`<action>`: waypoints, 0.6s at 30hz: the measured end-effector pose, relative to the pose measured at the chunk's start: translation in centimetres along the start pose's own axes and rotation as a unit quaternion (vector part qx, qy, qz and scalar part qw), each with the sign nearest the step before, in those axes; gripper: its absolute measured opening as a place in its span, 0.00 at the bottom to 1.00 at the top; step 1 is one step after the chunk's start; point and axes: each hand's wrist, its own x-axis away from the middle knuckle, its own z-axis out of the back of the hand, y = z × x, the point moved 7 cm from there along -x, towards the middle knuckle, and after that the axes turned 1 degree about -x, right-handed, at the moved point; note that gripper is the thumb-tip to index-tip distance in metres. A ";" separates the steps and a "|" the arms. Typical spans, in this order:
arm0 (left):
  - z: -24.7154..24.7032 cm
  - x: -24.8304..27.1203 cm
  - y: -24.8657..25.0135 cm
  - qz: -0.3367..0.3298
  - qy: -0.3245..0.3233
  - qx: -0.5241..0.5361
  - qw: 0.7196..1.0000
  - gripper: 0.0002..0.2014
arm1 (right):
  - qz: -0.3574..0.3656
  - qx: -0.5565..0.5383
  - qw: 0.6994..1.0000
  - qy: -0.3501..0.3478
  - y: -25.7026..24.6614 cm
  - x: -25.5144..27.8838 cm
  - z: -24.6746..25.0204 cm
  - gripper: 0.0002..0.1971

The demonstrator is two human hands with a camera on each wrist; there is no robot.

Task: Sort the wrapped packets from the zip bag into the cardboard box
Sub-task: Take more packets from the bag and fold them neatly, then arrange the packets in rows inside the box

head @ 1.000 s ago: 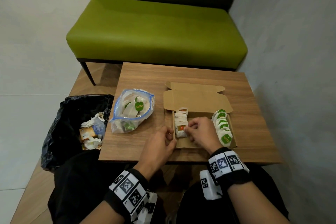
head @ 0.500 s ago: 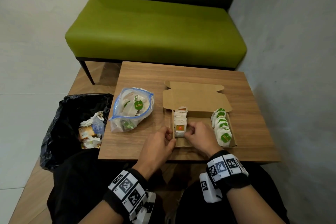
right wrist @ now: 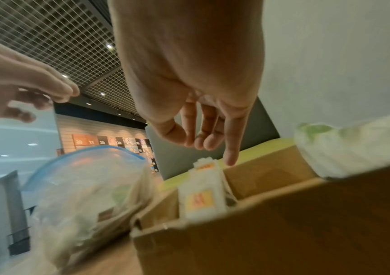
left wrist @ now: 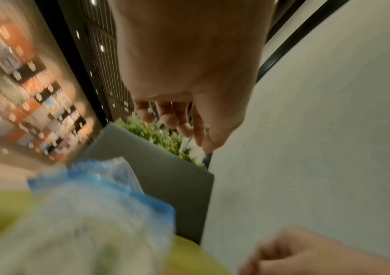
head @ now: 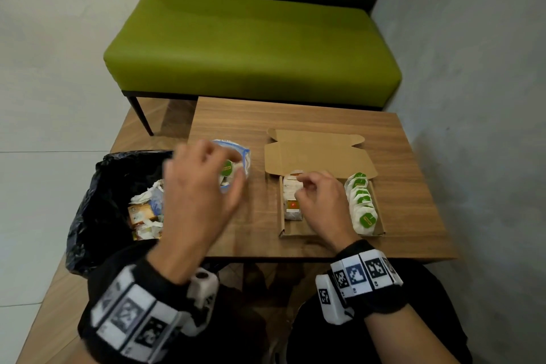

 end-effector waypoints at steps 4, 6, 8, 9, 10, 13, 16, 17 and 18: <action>0.3 -2.2 -5.2 0.052 -0.071 -0.106 0.990 0.05 | 0.098 -0.077 0.992 -0.001 -6.2 -0.2 0.0 0.10; -1.1 -2.2 -6.8 0.069 -0.140 -0.146 0.977 0.05 | 0.129 -0.093 0.986 -0.040 -9.0 -0.4 -1.2 0.10; -2.5 -2.0 -7.4 0.073 -0.180 -0.164 0.967 0.06 | 0.146 -0.058 0.985 -0.068 -10.9 -0.9 -2.8 0.12; -3.0 -1.8 -7.6 0.075 -0.186 -0.163 0.966 0.07 | 0.148 -0.017 0.985 -0.082 -11.5 -1.1 -3.6 0.12; -3.4 -1.6 -7.6 0.077 -0.185 -0.162 0.966 0.08 | 0.145 0.032 0.984 -0.097 -11.9 -1.3 -4.4 0.13; -4.3 -1.0 -7.8 0.091 -0.179 -0.174 0.964 0.12 | 0.119 0.166 0.970 -0.130 -11.5 -1.4 -5.8 0.15; -4.5 -0.2 -7.4 0.098 -0.183 -0.208 0.956 0.21 | 0.092 0.221 0.962 -0.132 -10.5 -0.5 -5.5 0.13; -4.5 0.1 -7.2 0.097 -0.185 -0.219 0.953 0.24 | 0.082 0.227 0.961 -0.137 -10.1 -0.1 -5.4 0.14; -4.7 0.4 -7.0 0.095 -0.188 -0.229 0.950 0.27 | 0.076 0.230 0.960 -0.143 -9.8 0.3 -5.4 0.14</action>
